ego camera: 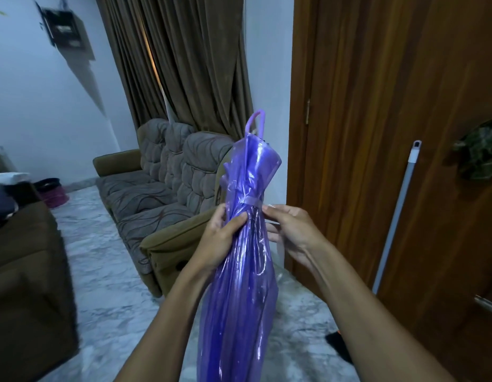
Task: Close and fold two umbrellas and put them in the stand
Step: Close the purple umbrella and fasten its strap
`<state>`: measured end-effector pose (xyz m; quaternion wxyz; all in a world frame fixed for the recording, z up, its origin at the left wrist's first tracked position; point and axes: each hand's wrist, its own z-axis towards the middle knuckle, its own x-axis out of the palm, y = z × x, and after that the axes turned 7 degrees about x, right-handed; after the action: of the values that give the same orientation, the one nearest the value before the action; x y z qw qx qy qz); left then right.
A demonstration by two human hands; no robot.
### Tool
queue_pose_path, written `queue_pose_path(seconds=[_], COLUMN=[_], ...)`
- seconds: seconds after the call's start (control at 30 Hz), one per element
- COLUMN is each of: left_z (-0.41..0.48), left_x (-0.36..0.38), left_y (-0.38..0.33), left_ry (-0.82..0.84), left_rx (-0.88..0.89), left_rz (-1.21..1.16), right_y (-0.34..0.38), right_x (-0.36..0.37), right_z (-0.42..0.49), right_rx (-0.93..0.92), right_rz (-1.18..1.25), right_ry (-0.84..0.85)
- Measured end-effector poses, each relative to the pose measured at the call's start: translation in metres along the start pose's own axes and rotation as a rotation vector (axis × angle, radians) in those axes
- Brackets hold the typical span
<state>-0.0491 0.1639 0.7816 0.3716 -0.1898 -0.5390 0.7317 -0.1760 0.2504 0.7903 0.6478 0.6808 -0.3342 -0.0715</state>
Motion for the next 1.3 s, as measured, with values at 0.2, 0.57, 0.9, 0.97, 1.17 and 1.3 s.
queue_pose_path(seconds=[0.2,0.57,0.9,0.97,1.17,1.3], left_z=[0.008,-0.013,-0.014,-0.015,-0.013,-0.005], left_x=[-0.001,-0.001,-0.008,-0.008,-0.002,-0.012], left_y=[-0.002,-0.01,-0.014,-0.011,-0.009,-0.012], left_ry=[-0.028,-0.04,-0.075,-0.101,-0.146,-0.149], left_rx=[0.067,0.17,0.138,0.115,0.098,0.064], left_rz=[0.564,0.539,0.087,0.047,0.236,0.589], right_y=[0.001,0.005,0.002,0.001,0.001,-0.006], right_x=[-0.002,0.017,0.01,0.014,0.026,0.026], right_z=[-0.003,-0.008,0.0,-0.002,-0.002,-0.003], right_rx=[-0.102,-0.15,-0.023,0.042,-0.01,-0.064], right_rz=[-0.04,-0.231,-0.132,0.017,0.11,0.029], right_ry=[-0.112,-0.064,0.002,0.081,-0.053,-0.154])
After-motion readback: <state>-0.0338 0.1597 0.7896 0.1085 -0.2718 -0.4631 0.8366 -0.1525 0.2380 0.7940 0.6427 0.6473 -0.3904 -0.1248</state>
